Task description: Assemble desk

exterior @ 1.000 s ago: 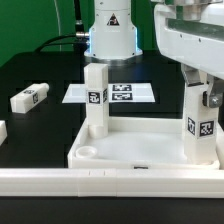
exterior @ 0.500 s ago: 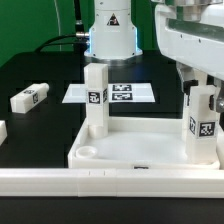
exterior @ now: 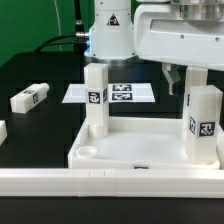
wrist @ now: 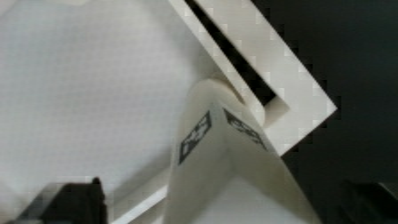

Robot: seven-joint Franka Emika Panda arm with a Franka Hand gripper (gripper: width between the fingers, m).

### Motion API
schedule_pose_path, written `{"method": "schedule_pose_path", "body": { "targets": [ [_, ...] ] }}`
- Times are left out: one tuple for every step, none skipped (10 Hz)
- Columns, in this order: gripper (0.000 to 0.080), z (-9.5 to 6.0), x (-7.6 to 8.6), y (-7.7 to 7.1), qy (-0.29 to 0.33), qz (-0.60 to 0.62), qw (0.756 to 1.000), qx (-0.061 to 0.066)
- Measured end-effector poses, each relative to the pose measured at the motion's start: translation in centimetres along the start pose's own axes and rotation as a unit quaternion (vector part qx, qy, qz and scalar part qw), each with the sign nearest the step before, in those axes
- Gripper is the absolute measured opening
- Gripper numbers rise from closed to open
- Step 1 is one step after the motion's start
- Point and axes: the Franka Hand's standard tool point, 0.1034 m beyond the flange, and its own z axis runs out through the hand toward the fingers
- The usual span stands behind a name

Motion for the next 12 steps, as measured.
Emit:
{"method": "schedule_pose_path", "body": {
  "targets": [
    [0.0649,-0.03,0.18,-0.06,0.006,-0.067,0.998,0.001],
    [0.0649,-0.1,0.29,-0.21,0.012,-0.12,0.993,0.004],
    [0.0649,-0.19,0.3,-0.35,0.014,-0.164,0.986,0.005],
    [0.0649,-0.27,0.27,-0.59,0.018,-0.198,0.98,0.007],
    [0.0649,-0.31,0.23,-0.73,0.019,-0.232,0.972,0.008],
    [0.0649,-0.32,0.2,-0.81,0.02,-0.252,0.968,0.008],
    [0.0649,-0.32,0.19,-0.82,0.021,-0.283,0.959,0.008],
    [0.0649,-0.28,0.19,-0.77,0.021,-0.32,0.947,0.006],
    [0.0649,-0.28,0.22,-0.74,0.021,-0.339,0.941,0.005],
    [0.0649,-0.28,0.32,-0.65,0.022,-0.366,0.93,0.003],
    [0.0525,-0.27,0.39,-0.58,0.022,-0.37,0.929,0.001],
    [0.0385,-0.26,0.38,-0.58,0.022,-0.368,0.93,0.001]
  ]
}}
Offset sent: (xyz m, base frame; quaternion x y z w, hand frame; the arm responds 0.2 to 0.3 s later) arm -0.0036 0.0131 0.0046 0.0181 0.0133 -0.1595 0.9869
